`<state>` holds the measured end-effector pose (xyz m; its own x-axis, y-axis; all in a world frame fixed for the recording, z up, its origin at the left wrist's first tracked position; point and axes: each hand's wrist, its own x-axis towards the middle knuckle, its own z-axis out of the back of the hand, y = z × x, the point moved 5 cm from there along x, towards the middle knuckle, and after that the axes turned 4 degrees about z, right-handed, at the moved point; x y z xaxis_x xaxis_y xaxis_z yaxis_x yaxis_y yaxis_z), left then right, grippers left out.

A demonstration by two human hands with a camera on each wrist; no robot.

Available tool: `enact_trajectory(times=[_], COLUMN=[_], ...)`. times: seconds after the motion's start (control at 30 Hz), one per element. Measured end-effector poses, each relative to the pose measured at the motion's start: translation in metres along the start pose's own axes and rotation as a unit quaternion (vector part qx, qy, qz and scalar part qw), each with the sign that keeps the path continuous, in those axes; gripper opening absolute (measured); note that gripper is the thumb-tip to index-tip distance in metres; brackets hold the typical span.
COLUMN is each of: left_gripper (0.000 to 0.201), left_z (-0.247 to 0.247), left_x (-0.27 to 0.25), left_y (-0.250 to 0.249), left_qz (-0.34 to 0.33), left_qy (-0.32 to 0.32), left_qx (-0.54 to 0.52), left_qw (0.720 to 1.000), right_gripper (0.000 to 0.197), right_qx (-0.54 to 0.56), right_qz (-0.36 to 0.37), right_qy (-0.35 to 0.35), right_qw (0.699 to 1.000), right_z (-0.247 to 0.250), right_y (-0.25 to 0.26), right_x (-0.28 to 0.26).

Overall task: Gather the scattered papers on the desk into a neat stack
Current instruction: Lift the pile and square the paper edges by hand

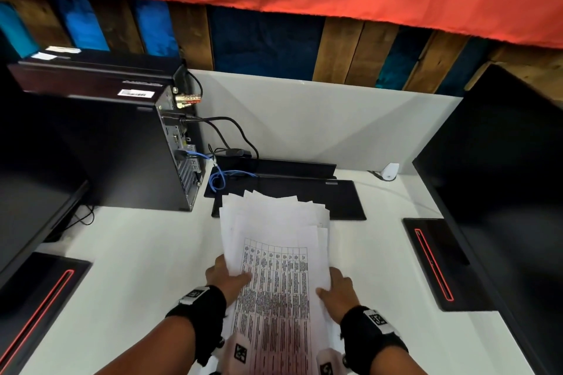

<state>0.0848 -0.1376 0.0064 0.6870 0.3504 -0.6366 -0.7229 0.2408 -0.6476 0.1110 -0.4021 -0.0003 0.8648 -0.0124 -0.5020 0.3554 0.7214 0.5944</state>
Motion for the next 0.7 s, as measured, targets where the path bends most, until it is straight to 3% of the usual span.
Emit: enact_trajectory(times=[0.13,0.23,0.37,0.43,0.53,0.57,0.63,0.7], left_gripper=[0.08,0.036,0.012,0.01,0.008,0.011,0.037,0.063], left_z=[-0.004,-0.009,-0.022,-0.024,-0.009,-0.002,0.013,0.028], left_x=[0.006,-0.004,-0.038,-0.052,-0.068,-0.071,-0.078,-0.081], left_y=[0.008,0.004,-0.033,-0.05,-0.067,-0.07,-0.078,-0.085], left_qz=[0.013,-0.028,-0.179,-0.209,-0.232,-0.231,-0.231,-0.237], left_qy=[0.084,0.09,0.11,0.148,0.184,0.191,0.198,0.169], left_qx=[-0.101,-0.053,0.03,0.007,-0.026,-0.048,-0.101,-0.15], left_qw=[0.991,0.994,0.977,0.966,0.955,0.953,0.947,0.945], right_gripper=[0.07,0.072,0.082,0.093,0.102,0.103,0.099,0.092], right_qx=[0.021,0.05,0.135,0.238,0.446,0.495,0.551,0.554], right_qz=[0.018,0.017,-0.001,-0.012,0.013,0.026,0.066,0.103], right_qy=[-0.022,-0.027,-0.013,-0.011,0.025,0.047,0.059,0.024], right_qw=[0.999,0.998,0.991,0.971,0.895,0.867,0.83,0.826], right_z=[-0.001,-0.004,0.0,0.005,0.022,0.032,0.055,0.082], right_y=[-0.008,-0.015,-0.027,-0.031,-0.025,-0.016,0.003,0.029], right_x=[-0.001,0.002,0.005,0.005,0.003,-0.004,-0.014,-0.028])
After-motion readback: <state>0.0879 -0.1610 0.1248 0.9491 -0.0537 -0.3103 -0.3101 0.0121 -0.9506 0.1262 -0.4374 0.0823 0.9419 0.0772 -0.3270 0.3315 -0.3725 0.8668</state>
